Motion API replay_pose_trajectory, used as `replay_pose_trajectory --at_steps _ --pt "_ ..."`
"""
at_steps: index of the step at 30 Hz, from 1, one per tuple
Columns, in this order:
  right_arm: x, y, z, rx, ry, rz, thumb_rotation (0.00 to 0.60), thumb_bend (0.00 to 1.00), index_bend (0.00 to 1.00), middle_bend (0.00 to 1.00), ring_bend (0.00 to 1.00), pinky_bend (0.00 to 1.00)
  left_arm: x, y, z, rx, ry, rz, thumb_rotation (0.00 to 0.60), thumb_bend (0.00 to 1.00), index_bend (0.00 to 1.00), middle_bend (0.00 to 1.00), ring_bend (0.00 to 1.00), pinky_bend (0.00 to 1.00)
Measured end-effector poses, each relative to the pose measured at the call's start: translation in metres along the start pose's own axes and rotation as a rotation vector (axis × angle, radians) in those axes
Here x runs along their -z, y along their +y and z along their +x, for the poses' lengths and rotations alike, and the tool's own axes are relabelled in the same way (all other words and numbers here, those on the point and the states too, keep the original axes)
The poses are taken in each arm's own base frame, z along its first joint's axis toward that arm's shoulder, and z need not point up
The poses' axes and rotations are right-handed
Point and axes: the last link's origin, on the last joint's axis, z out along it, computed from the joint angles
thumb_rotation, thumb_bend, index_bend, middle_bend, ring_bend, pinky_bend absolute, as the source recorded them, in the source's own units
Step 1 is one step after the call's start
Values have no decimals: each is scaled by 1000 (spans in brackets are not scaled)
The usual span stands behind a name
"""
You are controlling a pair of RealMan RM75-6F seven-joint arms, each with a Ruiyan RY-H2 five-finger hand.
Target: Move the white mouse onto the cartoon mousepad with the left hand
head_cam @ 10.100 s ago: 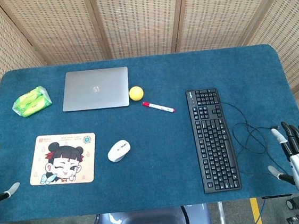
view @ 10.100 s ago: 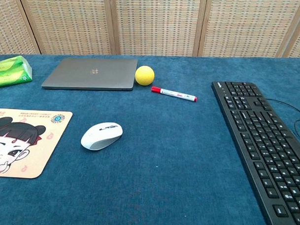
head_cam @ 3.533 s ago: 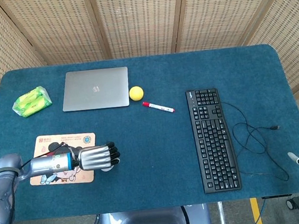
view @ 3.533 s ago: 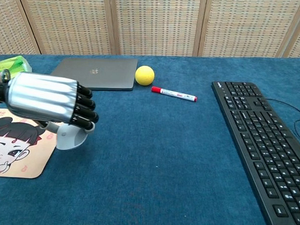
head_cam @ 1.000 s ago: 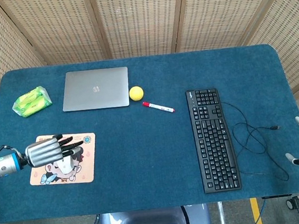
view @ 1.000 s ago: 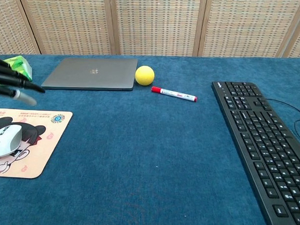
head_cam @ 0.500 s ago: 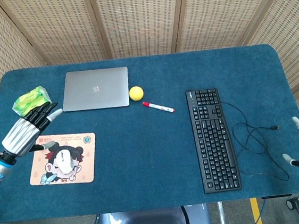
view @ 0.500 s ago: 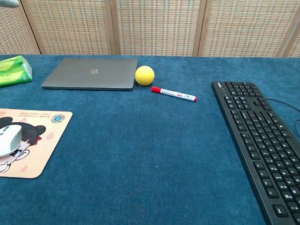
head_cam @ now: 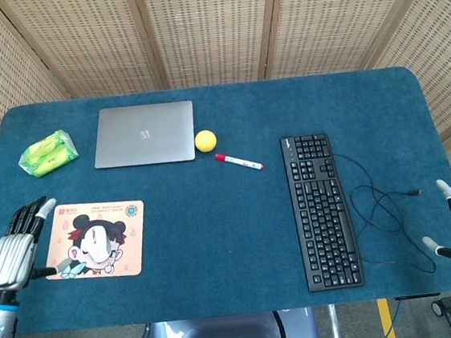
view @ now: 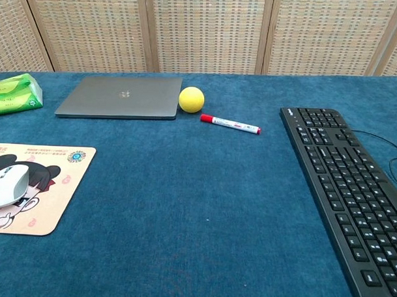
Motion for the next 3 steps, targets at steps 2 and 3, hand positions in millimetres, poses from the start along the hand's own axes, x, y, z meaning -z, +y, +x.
replay_pose_trajectory --at_steps 2,3 --pt "1 1 0 0 -2 0 600 2 92 0 0 0 12 -3 0 -19 0 26 600 0 0 0 0 4" --pt "1 2 0 -2 -2 0 600 2 92 0 0 0 13 -3 0 -25 1 24 600 0 0 0 0 2"
